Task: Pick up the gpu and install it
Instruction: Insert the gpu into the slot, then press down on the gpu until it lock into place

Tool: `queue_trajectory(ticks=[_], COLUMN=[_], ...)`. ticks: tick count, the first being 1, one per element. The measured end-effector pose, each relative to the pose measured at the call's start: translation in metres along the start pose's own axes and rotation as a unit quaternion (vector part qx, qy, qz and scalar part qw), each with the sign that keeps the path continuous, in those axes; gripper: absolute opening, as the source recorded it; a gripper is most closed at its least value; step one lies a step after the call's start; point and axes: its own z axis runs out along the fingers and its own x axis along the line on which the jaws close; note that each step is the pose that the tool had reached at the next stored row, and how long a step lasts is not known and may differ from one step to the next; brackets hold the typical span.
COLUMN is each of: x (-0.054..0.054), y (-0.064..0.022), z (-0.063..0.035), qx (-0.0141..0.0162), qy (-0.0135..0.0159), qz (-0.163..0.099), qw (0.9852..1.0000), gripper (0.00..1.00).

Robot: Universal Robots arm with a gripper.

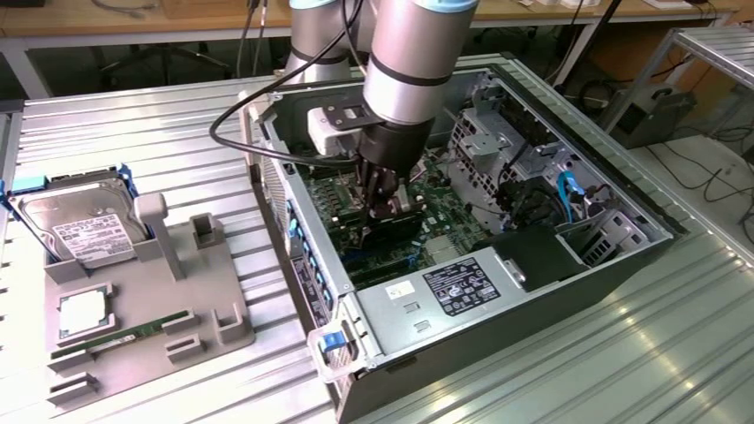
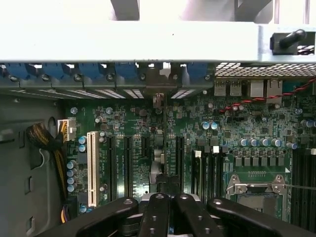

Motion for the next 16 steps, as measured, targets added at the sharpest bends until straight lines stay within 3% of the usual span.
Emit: queue_trajectory(ticks=[1, 4, 11, 16], x=[0.0, 0.0, -0.001, -0.001], y=[0.0002, 0.0006, 0.0019, 0.002], z=[0.0015, 0.0011, -0.0295, -0.0312], qx=[0.0004, 0.0001, 0.0001, 0.0001], qy=[-0.0011, 0.0, -0.0001, -0.0001], qz=[0.0, 0.0, 0.0, 0.0], qw=[1.0, 1.0, 1.0, 1.0], gripper=[0.11, 0.11, 0.11, 0.11])
